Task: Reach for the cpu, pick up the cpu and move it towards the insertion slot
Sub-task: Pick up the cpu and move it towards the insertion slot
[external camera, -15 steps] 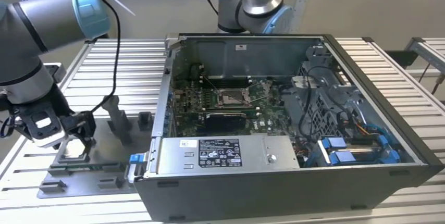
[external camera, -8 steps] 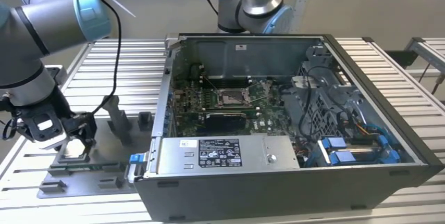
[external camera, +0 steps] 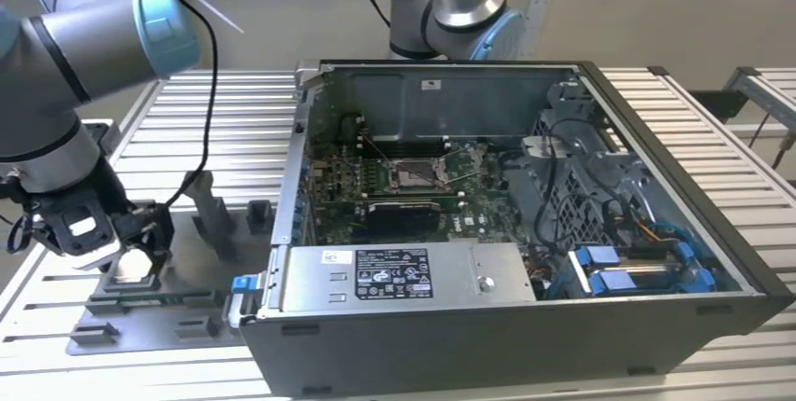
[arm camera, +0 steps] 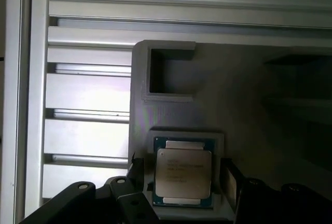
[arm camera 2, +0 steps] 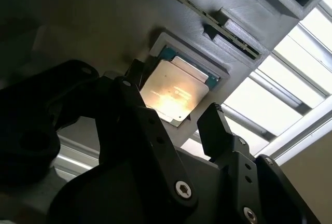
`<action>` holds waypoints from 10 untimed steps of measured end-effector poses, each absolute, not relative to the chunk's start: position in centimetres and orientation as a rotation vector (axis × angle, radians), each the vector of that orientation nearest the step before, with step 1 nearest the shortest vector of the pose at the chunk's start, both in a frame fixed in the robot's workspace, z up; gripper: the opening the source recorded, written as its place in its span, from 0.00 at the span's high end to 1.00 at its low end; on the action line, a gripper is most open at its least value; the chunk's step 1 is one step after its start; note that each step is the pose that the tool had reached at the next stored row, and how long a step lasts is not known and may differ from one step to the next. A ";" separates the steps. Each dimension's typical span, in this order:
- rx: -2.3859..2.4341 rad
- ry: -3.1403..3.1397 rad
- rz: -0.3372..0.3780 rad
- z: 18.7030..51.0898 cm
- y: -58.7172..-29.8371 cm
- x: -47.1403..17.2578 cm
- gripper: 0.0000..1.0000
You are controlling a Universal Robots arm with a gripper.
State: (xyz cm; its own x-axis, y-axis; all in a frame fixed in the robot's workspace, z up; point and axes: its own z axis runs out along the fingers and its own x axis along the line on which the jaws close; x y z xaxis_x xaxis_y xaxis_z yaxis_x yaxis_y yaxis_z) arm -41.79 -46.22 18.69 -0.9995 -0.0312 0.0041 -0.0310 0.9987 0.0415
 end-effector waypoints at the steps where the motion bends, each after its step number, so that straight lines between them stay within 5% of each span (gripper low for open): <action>1: 0.049 -3.136 -0.065 18.7 -46.2 -41.8 0.00; 10: 0.049 -3.136 -0.065 18.6 -46.2 -41.8 0.00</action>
